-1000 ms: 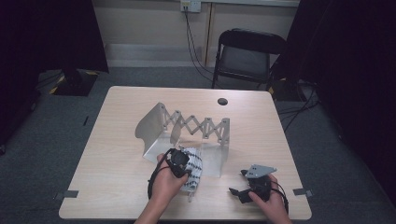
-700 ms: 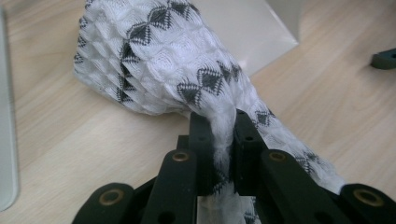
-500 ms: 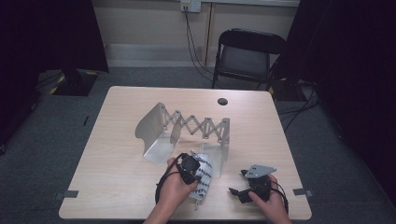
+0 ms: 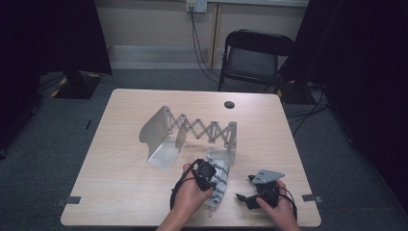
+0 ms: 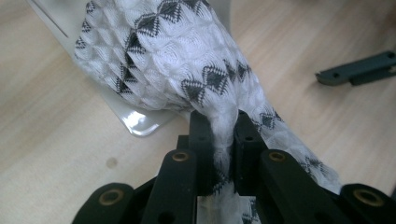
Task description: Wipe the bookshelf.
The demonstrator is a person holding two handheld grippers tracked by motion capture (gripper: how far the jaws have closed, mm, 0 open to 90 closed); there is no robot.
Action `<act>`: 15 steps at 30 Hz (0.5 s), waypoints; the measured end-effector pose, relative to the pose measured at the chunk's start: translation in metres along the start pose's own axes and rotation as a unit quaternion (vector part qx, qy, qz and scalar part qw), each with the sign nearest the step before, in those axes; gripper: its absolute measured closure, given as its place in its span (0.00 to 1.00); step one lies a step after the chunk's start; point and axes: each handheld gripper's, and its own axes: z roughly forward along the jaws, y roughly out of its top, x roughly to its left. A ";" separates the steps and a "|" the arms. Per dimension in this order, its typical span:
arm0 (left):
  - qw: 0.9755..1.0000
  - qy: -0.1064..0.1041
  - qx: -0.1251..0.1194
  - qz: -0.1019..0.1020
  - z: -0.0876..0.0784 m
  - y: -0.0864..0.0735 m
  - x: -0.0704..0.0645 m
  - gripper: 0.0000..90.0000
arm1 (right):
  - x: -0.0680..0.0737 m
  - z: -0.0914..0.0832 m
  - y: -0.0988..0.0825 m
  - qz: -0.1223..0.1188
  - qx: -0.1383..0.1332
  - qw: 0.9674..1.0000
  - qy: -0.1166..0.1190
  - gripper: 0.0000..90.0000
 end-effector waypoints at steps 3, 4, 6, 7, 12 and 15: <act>1.000 0.007 -0.008 -0.003 0.003 0.006 0.004 0.90 | 0.000 0.000 0.000 0.000 0.000 1.000 0.000 0.14; 1.000 0.013 -0.007 -0.005 0.004 0.008 0.005 0.90 | 0.000 0.000 0.000 0.000 0.000 1.000 0.000 0.14; 1.000 0.019 -0.009 -0.008 0.007 0.011 0.008 0.90 | 0.000 0.000 0.000 0.000 0.000 1.000 0.000 0.14; 1.000 0.024 -0.013 -0.009 0.008 0.012 0.009 0.90 | 0.000 0.000 0.000 0.000 0.000 1.000 0.000 0.14; 0.999 0.042 -0.015 -0.020 0.010 0.016 0.016 0.90 | 0.000 0.000 0.000 0.000 0.000 1.000 0.000 0.14; 0.999 0.043 -0.014 -0.026 0.009 0.016 0.018 0.90 | 0.000 0.000 0.000 0.000 0.000 1.000 0.000 0.14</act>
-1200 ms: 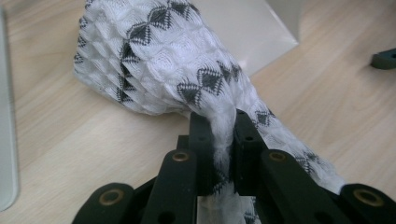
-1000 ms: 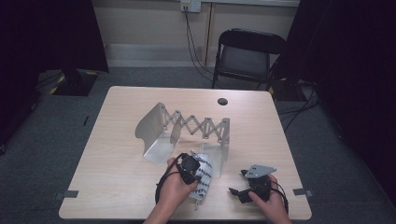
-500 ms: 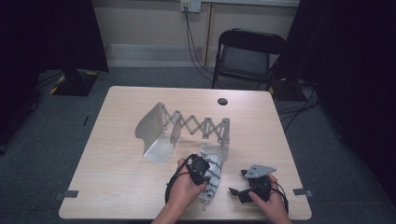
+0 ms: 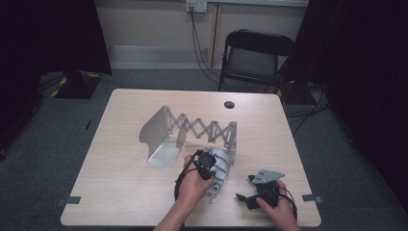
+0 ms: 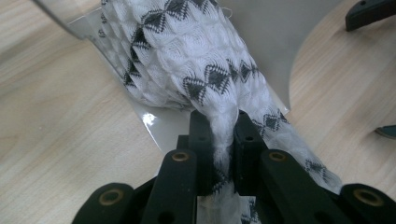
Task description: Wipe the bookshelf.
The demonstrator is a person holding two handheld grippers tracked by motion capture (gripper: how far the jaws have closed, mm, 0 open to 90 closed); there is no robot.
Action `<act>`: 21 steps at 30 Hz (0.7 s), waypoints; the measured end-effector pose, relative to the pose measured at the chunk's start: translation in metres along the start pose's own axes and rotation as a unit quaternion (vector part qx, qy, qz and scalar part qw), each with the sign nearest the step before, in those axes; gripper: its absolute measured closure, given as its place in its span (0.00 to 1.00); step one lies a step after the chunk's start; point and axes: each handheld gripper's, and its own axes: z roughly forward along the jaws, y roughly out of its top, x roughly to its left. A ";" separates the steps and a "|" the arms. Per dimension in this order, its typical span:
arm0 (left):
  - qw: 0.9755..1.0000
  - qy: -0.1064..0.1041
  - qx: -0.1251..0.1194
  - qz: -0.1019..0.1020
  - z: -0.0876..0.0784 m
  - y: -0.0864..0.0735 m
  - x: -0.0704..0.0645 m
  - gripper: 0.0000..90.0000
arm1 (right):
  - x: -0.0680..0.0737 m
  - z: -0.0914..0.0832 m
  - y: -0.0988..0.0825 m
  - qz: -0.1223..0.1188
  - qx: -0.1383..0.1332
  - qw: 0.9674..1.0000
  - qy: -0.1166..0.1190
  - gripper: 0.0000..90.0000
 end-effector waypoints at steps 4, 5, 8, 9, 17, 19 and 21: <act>1.000 0.000 -0.005 -0.003 -0.003 -0.001 0.002 0.90 | 0.000 0.000 0.000 0.000 0.000 1.000 0.000 0.14; 1.000 0.000 -0.005 -0.003 -0.003 -0.001 0.002 0.90 | 0.000 0.000 0.000 0.000 0.000 1.000 0.000 0.14; 1.000 -0.009 -0.006 -0.003 -0.006 -0.006 0.000 0.90 | 0.000 0.000 0.000 0.000 0.000 1.000 0.000 0.14; 1.000 -0.008 -0.004 -0.002 -0.006 -0.008 0.000 0.90 | 0.000 0.000 0.000 0.001 0.000 1.000 -0.001 0.14; 1.000 -0.010 -0.011 -0.001 -0.016 -0.013 0.002 0.90 | 0.007 0.005 0.006 0.024 0.003 0.999 -0.024 0.18; 1.000 -0.010 -0.013 -0.004 -0.018 -0.013 0.003 0.90 | 0.008 0.006 0.010 0.034 -0.003 0.999 -0.020 0.20; 1.000 -0.007 -0.011 -0.002 -0.020 -0.014 0.004 0.90 | 0.008 0.008 0.014 0.052 -0.013 0.998 -0.017 0.22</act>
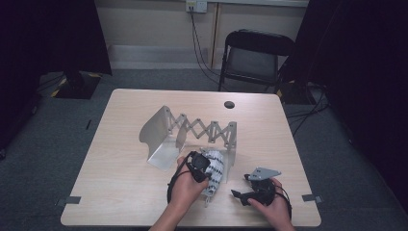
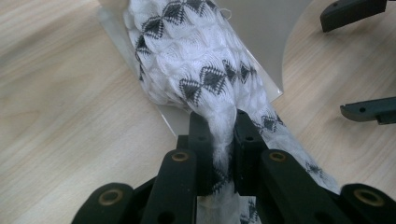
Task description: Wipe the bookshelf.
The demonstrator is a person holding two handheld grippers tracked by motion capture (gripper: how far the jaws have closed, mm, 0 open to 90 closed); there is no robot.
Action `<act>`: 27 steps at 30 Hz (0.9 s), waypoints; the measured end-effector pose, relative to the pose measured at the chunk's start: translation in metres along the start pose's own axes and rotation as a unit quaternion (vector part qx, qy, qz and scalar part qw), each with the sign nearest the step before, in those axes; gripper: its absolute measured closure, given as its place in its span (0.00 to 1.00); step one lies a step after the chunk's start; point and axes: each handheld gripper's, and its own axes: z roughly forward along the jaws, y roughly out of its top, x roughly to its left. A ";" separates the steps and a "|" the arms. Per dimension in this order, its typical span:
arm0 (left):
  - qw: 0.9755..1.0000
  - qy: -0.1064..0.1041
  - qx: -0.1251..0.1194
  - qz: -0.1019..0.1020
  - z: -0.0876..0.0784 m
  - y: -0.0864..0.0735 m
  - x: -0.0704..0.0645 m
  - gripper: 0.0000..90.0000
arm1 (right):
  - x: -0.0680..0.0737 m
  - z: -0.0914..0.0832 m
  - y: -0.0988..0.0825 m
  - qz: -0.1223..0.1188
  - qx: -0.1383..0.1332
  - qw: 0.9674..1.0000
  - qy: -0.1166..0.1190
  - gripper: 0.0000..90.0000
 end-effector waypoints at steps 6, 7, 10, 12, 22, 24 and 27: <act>1.000 -0.006 0.002 -0.005 0.002 -0.005 0.001 0.90 | -0.002 0.006 0.013 0.025 -0.022 0.999 -0.021 0.28; 1.000 -0.006 0.004 -0.003 0.002 -0.005 0.002 0.90 | -0.002 0.009 0.015 0.025 -0.023 0.999 -0.021 0.28; 1.000 -0.005 0.004 -0.001 0.001 -0.006 0.002 0.90 | 0.000 0.017 0.020 0.014 -0.012 0.999 -0.031 0.30; 1.000 -0.005 0.003 -0.001 0.000 -0.006 0.003 0.90 | 0.000 0.022 0.023 0.019 -0.017 0.999 -0.036 0.32; 1.000 0.000 0.004 -0.001 -0.004 -0.009 0.007 0.90 | 0.007 0.035 0.038 0.018 -0.022 0.998 -0.057 0.47; 1.000 0.000 0.002 -0.004 -0.004 -0.009 0.007 0.90 | 0.006 0.036 0.040 0.024 -0.023 0.998 -0.057 0.52; 1.000 0.000 0.003 -0.003 -0.005 -0.010 0.008 0.90 | 0.006 0.037 0.041 0.027 -0.028 0.998 -0.056 0.56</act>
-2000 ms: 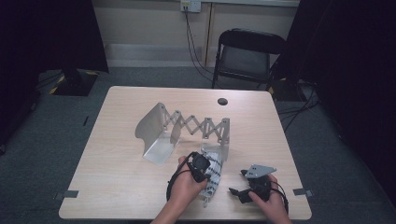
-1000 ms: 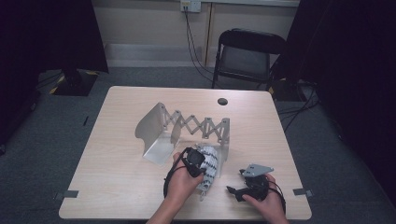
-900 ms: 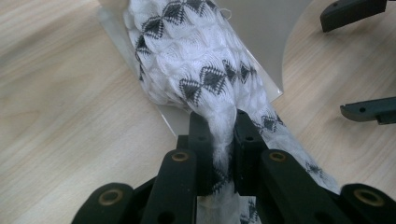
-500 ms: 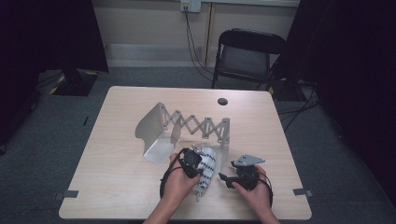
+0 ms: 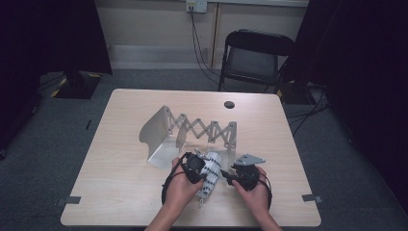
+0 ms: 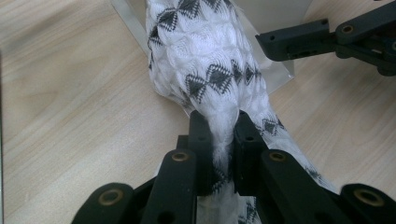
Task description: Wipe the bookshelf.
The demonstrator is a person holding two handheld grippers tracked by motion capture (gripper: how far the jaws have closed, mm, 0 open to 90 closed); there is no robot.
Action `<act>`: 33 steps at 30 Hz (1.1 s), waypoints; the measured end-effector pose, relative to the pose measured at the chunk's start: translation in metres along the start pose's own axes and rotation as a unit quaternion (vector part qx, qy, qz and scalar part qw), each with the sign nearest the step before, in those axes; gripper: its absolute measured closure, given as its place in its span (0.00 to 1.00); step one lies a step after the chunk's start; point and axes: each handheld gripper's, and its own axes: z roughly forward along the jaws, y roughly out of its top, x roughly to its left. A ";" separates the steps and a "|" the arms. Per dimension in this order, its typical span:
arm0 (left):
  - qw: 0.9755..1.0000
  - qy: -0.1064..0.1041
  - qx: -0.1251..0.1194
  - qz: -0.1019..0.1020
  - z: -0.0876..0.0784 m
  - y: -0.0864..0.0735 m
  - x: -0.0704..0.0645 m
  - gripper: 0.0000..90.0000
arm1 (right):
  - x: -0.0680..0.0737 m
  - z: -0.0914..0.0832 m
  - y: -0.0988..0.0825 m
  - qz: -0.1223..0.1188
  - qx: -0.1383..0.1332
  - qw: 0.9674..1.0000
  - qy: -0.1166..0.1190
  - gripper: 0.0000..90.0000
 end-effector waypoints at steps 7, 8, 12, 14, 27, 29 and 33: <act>1.000 0.003 -0.002 -0.002 -0.004 -0.002 0.002 0.90 | 0.000 0.001 0.000 0.000 0.003 1.000 -0.001 0.64; 1.000 0.003 -0.003 -0.003 -0.005 -0.002 0.002 0.90 | 0.001 0.001 0.000 0.001 0.001 1.000 0.001 0.66; 1.000 0.005 -0.003 -0.002 -0.006 -0.003 0.003 0.90 | 0.004 0.002 -0.001 0.001 -0.002 1.000 0.005 0.69; 1.000 0.007 -0.003 -0.003 -0.008 -0.004 0.004 0.90 | 0.005 0.003 -0.001 0.002 -0.003 1.000 0.007 0.70; 1.000 0.015 -0.015 -0.013 -0.018 0.000 0.011 0.90 | 0.017 0.011 0.001 -0.014 0.001 0.999 0.039 0.71; 1.000 0.015 -0.017 -0.014 -0.019 0.002 0.010 0.90 | 0.016 0.010 0.000 -0.015 0.001 0.999 0.037 0.71; 1.000 0.018 -0.019 -0.017 -0.020 0.007 0.011 0.90 | 0.009 0.007 -0.002 -0.006 0.003 0.999 0.032 0.69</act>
